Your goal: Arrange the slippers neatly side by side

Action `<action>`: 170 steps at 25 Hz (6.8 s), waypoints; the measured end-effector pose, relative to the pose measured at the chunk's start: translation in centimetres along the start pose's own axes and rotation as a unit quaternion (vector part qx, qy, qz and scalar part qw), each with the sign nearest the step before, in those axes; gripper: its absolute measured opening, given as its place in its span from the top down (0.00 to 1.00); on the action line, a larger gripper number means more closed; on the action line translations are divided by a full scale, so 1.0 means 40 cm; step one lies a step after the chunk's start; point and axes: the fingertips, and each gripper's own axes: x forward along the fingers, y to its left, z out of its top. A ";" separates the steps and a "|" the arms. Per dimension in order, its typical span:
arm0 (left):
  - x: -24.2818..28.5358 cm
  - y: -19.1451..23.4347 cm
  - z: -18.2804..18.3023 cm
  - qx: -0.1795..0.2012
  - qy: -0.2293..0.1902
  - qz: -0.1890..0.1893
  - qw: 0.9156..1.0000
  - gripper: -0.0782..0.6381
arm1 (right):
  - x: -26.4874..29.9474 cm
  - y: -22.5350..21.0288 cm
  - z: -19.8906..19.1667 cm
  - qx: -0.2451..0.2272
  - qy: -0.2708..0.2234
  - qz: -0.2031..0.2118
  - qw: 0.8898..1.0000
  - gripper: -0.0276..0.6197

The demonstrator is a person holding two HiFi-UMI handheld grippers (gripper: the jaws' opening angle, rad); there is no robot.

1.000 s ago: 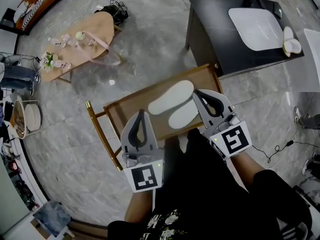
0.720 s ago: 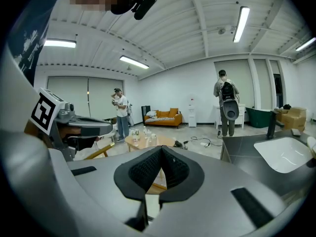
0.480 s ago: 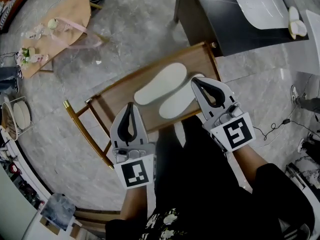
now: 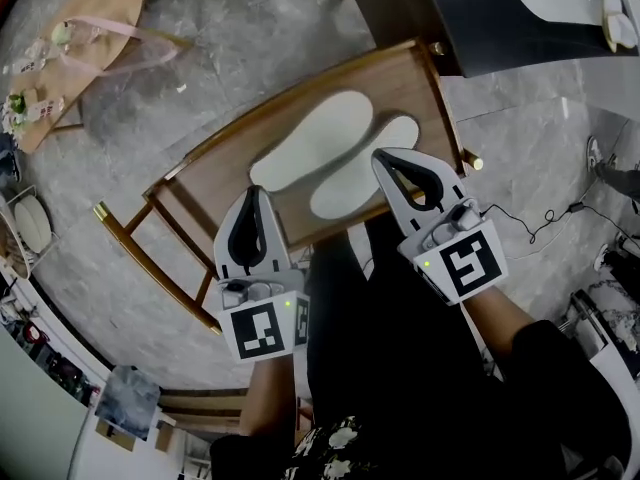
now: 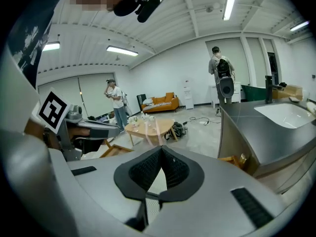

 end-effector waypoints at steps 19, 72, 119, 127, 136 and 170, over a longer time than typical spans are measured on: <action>0.146 -0.011 -0.195 0.052 0.133 -0.101 0.985 0.69 | 0.055 0.011 -0.165 0.048 0.064 -0.003 0.997 0.97; 0.096 0.012 -0.279 -0.015 0.184 -0.116 0.976 0.85 | 0.143 0.104 -0.296 0.016 0.137 0.082 0.987 0.97; -0.018 0.054 -0.409 -0.204 0.070 0.175 0.961 0.84 | 0.118 0.132 -0.299 -0.054 0.140 0.142 0.978 0.97; 0.004 0.092 -0.474 -0.221 0.096 0.198 0.950 0.87 | 0.094 0.079 -0.308 -0.054 0.143 0.126 0.980 0.97; 0.004 0.042 -0.449 -0.192 0.092 0.157 0.964 0.82 | 0.090 0.066 -0.304 -0.045 0.135 0.125 0.982 0.97; 0.087 -0.395 -0.546 -0.216 0.241 -0.152 0.934 0.77 | 0.143 0.048 -0.433 -0.255 0.408 0.432 0.763 0.80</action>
